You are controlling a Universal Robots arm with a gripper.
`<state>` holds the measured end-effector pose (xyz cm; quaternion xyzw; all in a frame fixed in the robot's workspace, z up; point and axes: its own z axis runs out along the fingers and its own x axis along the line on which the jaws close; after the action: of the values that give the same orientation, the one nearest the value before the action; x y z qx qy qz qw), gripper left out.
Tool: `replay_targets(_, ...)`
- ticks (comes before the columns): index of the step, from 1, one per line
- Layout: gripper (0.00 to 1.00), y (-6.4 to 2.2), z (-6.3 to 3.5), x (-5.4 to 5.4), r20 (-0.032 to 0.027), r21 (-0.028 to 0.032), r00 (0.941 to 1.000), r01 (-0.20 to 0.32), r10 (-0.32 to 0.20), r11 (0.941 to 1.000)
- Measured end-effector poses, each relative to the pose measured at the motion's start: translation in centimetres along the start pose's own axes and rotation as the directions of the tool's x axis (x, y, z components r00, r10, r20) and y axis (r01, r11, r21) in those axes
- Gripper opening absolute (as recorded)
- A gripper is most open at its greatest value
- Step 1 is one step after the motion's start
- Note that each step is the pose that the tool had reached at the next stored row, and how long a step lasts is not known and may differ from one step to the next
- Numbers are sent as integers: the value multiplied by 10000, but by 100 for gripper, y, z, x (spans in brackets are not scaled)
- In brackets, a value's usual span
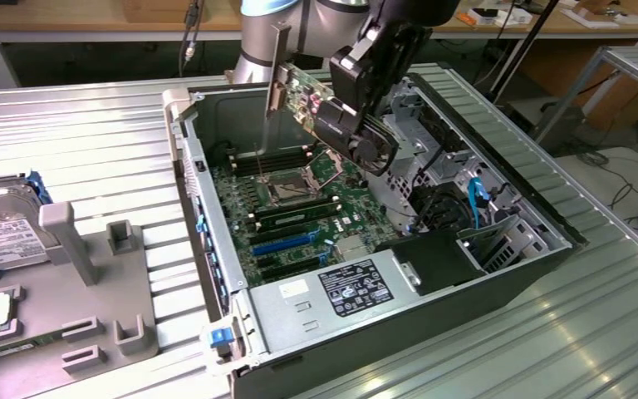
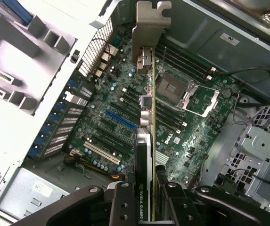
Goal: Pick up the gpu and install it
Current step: 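Insert the gpu into the slot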
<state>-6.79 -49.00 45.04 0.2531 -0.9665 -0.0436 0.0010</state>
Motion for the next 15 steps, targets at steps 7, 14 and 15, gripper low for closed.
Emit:
replay_targets(7,27,0,0,0,-10,-4,9999,135,-135,9999)
replay_targets(14,27,0,0,0,-44,-12,9986,529,-529,9986)
replay_targets(15,27,0,0,0,-48,-14,9983,581,-581,9983)
